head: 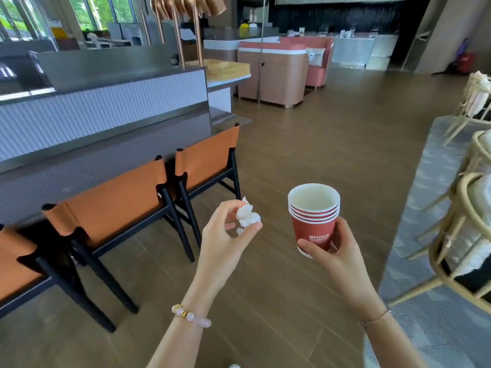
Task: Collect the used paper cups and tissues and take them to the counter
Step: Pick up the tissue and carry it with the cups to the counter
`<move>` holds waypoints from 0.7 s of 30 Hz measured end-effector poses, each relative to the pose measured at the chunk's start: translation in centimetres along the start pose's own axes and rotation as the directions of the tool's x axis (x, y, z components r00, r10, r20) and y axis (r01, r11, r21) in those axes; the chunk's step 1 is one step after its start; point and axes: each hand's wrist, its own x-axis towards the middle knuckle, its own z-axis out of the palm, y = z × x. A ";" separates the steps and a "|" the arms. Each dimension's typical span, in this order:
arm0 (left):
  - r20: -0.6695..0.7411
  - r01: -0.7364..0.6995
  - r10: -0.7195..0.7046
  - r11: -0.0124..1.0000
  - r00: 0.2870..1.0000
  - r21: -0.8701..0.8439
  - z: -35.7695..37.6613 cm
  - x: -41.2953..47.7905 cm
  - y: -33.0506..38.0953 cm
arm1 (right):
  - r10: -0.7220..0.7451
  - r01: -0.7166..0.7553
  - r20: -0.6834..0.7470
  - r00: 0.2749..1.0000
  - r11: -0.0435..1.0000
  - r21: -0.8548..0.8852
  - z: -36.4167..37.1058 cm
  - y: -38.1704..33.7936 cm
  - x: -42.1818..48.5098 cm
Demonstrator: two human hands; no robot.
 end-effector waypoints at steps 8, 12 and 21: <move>0.171 0.019 0.001 0.994 0.985 -0.112 -0.7 15.2 -5.2 | 0.059 -0.060 -0.142 0.988 0.998 0.000 4.8 1.0 11.9; 0.225 0.034 0.006 0.984 0.974 -0.174 1.1 21.1 -7.4 | 0.071 -0.072 -0.182 0.981 0.997 0.001 5.4 2.1 17.2; 0.233 0.030 0.009 0.986 0.972 -0.163 8.0 35.9 -12.8 | 0.060 -0.060 -0.190 0.980 0.998 0.008 4.4 6.3 34.5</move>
